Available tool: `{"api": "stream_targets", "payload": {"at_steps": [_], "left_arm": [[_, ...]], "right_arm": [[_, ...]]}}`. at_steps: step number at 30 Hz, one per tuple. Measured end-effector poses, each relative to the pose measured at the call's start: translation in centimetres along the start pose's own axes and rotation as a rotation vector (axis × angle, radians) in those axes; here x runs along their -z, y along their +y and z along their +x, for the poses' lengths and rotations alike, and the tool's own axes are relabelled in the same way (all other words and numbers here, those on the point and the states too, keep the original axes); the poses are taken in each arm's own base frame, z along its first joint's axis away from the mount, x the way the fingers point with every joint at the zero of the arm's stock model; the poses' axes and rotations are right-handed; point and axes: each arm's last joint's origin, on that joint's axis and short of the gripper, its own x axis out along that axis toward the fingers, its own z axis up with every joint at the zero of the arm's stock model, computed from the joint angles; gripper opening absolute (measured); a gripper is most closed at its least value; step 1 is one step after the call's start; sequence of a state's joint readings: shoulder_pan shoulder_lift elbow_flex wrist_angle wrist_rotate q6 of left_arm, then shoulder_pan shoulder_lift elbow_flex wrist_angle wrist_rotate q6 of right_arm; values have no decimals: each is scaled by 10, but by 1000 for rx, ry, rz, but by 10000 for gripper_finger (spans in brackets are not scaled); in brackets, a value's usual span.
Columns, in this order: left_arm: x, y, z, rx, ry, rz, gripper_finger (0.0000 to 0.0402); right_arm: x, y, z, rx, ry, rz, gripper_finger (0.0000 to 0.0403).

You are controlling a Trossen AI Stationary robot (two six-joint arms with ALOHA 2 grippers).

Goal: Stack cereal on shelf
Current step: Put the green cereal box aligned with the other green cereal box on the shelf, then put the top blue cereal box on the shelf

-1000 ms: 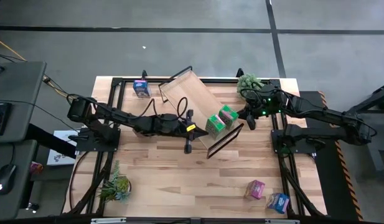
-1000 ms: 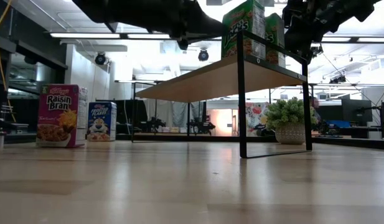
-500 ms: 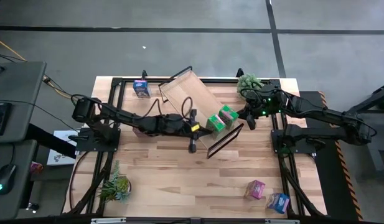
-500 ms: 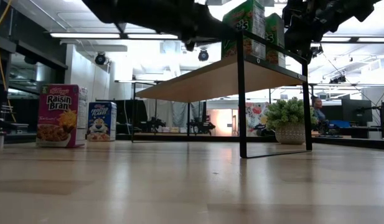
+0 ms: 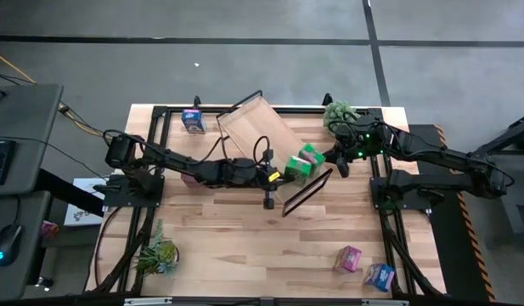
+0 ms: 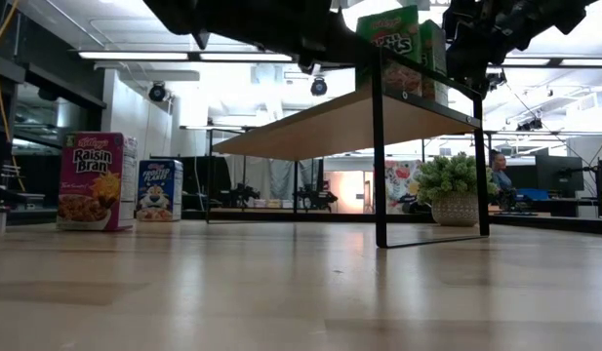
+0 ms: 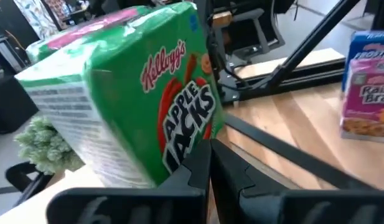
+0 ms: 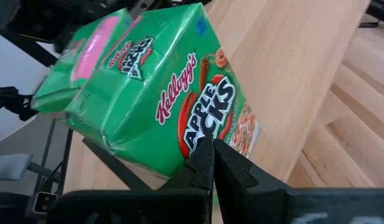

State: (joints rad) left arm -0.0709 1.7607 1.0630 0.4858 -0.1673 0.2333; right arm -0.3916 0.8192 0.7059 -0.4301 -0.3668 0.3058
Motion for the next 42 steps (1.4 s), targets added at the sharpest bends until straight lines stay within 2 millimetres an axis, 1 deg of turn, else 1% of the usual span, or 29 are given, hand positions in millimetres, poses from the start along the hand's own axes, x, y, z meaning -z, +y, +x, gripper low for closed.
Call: {"api": "stream_targets", "payload": {"at_steps": [6,9,14,21,28,30,35,39,42], "left_arm": [[4,12,3,-10,7,0,0],[5,14,3,-8,6,-3,0],[4,14,3,-4,-1,-3,0],[2,5,2,18,-6,0,0],[1,0,1,31,-1,1,0],[-2,1,-5,40,25,9,0],[-22,8,-28,52,55,16,0],[-37,17,-56,62,109,24,0],[-50,26,-85,59,142,34,0]], "right_arm": [[0,0,0,-1,-1,-1,0],[0,0,0,-1,-1,-2,0],[0,0,0,-8,1,-20,0],[0,0,0,-8,1,-19,0],[0,0,0,2,-3,-20,0],[0,0,0,17,-9,-20,0],[0,0,-3,15,-18,-46,0],[0,2,-9,19,-33,-61,0],[1,4,-15,22,-57,-78,0]]}}
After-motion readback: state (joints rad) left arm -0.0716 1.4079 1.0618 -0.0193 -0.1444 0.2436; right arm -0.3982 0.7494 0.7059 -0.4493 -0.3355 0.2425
